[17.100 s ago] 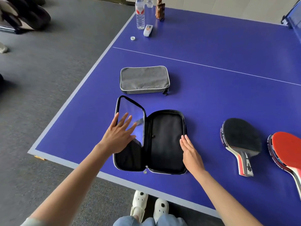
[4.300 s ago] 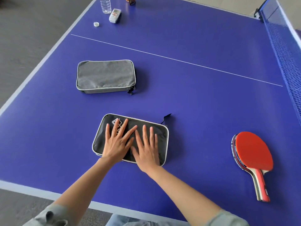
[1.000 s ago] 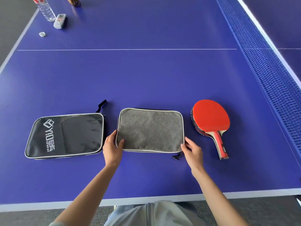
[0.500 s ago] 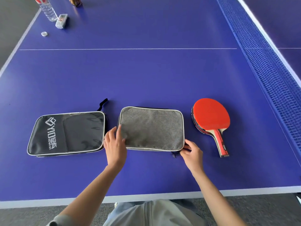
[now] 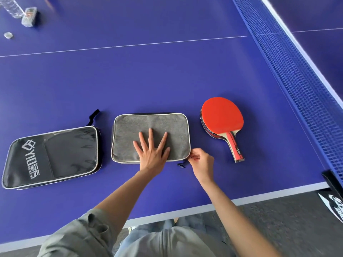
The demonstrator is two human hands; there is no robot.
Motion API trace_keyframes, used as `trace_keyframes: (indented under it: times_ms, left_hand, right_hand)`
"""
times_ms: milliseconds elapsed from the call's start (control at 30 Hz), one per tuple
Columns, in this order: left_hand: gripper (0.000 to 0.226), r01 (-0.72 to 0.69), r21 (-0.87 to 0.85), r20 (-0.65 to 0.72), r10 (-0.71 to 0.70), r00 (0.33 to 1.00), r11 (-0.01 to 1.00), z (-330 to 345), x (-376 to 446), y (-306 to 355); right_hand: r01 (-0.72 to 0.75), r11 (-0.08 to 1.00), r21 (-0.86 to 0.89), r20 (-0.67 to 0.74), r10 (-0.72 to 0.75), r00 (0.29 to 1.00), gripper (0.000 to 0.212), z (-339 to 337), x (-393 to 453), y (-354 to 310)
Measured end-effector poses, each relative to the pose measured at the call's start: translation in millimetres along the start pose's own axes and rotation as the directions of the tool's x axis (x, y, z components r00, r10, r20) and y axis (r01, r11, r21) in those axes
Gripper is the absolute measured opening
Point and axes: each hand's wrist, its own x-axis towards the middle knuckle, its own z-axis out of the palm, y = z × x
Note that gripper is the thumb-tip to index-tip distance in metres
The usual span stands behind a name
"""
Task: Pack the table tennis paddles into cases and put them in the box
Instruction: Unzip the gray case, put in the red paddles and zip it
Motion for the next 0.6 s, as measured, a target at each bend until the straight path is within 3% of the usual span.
trace_keyframes:
  times_ms: [200,600]
  left_hand:
    - [0.065,0.010,0.043,0.004,-0.010,1.000,0.999,3.4,0.7,-0.3]
    - [0.062,-0.066,0.121,0.049,0.060,0.997,0.991,7.5,-7.8,-10.7]
  right_hand:
    - [0.166,0.976,-0.139,0.082,-0.156,0.984,0.010,-12.1,13.6,11.6]
    - [0.342,0.894,-0.290,0.198,-0.293,0.935,0.011,-16.6,98.5,-20.1]
